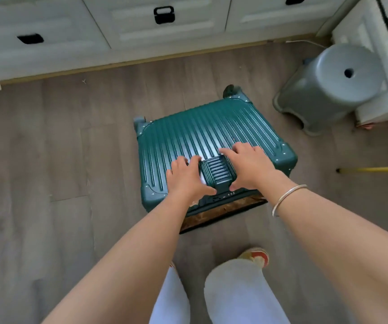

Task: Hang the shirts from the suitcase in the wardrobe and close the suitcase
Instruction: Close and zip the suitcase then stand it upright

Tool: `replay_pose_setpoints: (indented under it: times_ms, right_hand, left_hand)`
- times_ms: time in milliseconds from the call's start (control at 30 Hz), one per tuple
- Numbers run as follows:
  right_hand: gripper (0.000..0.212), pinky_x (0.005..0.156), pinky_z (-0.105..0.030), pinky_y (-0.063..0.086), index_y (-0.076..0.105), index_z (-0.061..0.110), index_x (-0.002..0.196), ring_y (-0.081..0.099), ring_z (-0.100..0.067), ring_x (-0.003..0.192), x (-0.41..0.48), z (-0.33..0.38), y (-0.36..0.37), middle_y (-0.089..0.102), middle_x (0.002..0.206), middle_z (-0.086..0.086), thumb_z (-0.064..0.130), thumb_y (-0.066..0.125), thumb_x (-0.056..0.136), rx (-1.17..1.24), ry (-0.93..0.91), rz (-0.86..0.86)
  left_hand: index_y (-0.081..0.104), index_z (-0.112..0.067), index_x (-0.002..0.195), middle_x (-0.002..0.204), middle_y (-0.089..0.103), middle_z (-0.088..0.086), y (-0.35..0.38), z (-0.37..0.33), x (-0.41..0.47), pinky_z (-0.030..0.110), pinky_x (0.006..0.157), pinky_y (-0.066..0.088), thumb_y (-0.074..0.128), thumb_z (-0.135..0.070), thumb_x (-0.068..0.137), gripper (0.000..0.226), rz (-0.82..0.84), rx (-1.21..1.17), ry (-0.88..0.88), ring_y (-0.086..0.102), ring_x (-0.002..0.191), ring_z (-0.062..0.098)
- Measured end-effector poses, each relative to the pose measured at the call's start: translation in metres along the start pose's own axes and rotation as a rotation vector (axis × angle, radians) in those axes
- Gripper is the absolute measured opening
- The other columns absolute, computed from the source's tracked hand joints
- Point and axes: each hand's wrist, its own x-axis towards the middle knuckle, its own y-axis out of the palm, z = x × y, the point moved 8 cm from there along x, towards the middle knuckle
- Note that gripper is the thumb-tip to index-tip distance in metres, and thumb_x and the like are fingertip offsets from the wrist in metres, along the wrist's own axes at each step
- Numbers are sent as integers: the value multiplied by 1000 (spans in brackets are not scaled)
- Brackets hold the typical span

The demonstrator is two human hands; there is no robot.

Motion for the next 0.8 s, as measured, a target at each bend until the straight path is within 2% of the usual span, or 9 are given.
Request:
replay_pose_setpoints:
  times_ms: [67, 133, 233, 333, 400, 467, 567, 700, 800]
  right_hand:
    - [123, 116, -42, 21, 1, 31, 153, 13, -28, 146, -2, 5, 27, 13, 158, -9, 52, 82, 62, -67, -36, -22]
    - [127, 119, -42, 12, -11, 34, 151, -2, -29, 149, -3, 7, 50, -4, 161, -10, 51, 80, 64, -82, -70, -35]
    - [124, 120, -46, 4, -14, 35, 150, -9, -31, 149, -6, 14, 76, -11, 161, -11, 52, 75, 67, -183, -185, -75]
    - [127, 118, -51, -5, -16, 32, 151, -14, -32, 148, 2, 34, 100, -18, 160, -12, 57, 75, 64, -350, -322, -91]
    - [131, 118, -51, -5, -14, 29, 152, -14, -33, 148, 15, 45, 111, -19, 159, -12, 66, 73, 61, -373, -328, -74]
    - [128, 120, -51, -1, -6, 28, 153, -12, -31, 148, 28, 57, 111, -15, 160, -11, 71, 70, 60, -296, -316, -76]
    - [110, 120, -50, 2, 4, 32, 153, -7, -27, 149, 51, 72, 102, -8, 162, -6, 68, 65, 69, -65, -270, -110]
    - [92, 119, -51, 4, 10, 36, 152, -5, -26, 149, 87, 75, 96, -1, 162, -3, 64, 58, 79, 168, -162, -172]
    - [88, 119, -53, 2, 11, 37, 152, -5, -27, 149, 110, 79, 95, 0, 162, -3, 67, 53, 80, 132, -148, -250]
  left_hand:
    - [25, -33, 145, 152, 20, 8, 24, 9, 0, 43, 113, 19, 77, -65, 57, 107, 23, 74, -28, 12, 144, 28]
    - [14, -33, 150, 159, 5, 10, 44, 13, -1, 46, 117, 9, 75, -68, 56, 117, 41, 120, -24, -3, 148, 29]
    - [5, -32, 152, 161, -9, 9, 73, 11, -2, 48, 119, 0, 67, -72, 63, 116, 30, 143, 67, -12, 148, 28]
    - [7, -35, 152, 161, -9, 6, 81, 15, 4, 48, 118, -2, 46, -78, 76, 96, -106, 80, 92, -9, 149, 25]
    - [11, -35, 151, 161, -7, 6, 83, 26, 15, 47, 118, -2, 41, -75, 80, 88, -140, 81, 81, -9, 149, 24]
    - [13, -34, 151, 161, -7, 6, 83, 41, 25, 47, 118, -1, 43, -70, 83, 82, -159, 67, 47, -9, 149, 25]
    - [12, -34, 151, 161, -7, 9, 83, 72, 39, 47, 118, 3, 49, -54, 87, 77, -216, 0, -69, -9, 149, 27]
    - [3, -30, 152, 161, -7, 8, 87, 118, 60, 50, 116, 11, 51, -54, 89, 83, -253, -316, -318, -1, 148, 30]
    - [-3, -29, 152, 160, -7, 8, 79, 134, 80, 48, 108, 31, 54, -54, 88, 89, -343, -599, -303, 26, 142, 32]
